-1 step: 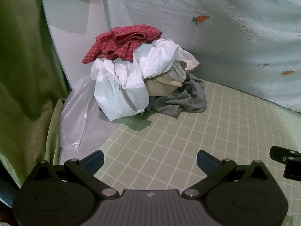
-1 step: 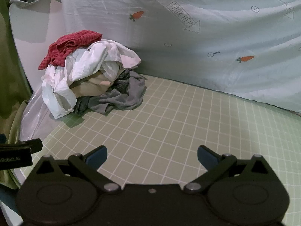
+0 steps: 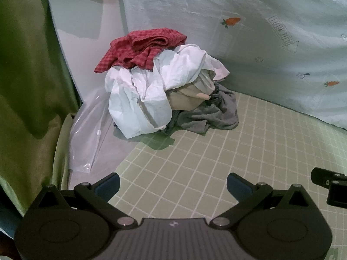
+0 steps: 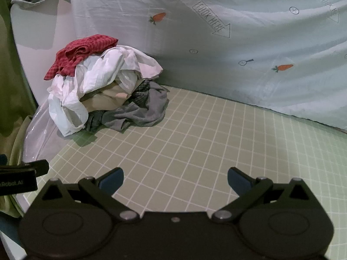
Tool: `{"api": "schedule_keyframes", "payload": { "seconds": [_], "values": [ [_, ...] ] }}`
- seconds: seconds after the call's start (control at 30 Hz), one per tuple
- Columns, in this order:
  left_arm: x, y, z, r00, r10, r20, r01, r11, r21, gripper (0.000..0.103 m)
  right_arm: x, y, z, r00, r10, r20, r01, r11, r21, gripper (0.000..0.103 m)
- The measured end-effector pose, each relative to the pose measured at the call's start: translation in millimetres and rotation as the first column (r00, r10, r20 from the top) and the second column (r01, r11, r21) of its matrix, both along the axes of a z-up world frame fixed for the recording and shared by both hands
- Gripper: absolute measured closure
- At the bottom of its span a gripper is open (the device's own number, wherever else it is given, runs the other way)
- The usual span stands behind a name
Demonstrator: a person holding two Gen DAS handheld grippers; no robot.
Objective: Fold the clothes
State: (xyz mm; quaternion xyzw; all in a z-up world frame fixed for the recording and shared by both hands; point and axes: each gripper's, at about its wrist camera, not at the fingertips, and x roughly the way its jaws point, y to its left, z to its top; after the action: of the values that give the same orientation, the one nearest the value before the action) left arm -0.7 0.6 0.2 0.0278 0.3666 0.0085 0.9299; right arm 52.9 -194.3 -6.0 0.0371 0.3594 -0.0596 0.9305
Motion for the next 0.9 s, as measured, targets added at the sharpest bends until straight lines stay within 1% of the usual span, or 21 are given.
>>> {"api": "schedule_keyframes", "payload": {
  "seconds": [0.3,0.67,0.9],
  "values": [
    [-0.3,-5.5,-3.2,1.000,-0.001,-0.004,0.001,1.000,0.027,0.000,3.5,1.5,1.4,1.000,-0.008,-0.002,0.008,1.000,-0.002,0.000],
    [-0.6,-4.4,-4.0,1.000,-0.004,-0.003,0.004,1.000,0.011,0.000,4.6,1.1,-1.0,1.000,-0.012,-0.001,0.012,1.000,0.001,0.000],
    [2.0,-6.3,-4.1,1.000,-0.003,-0.011,0.003,1.000,0.015,0.000,3.2,-0.5,-3.0,1.000,-0.018,-0.002,0.018,1.000,0.005,0.000]
  ]
}}
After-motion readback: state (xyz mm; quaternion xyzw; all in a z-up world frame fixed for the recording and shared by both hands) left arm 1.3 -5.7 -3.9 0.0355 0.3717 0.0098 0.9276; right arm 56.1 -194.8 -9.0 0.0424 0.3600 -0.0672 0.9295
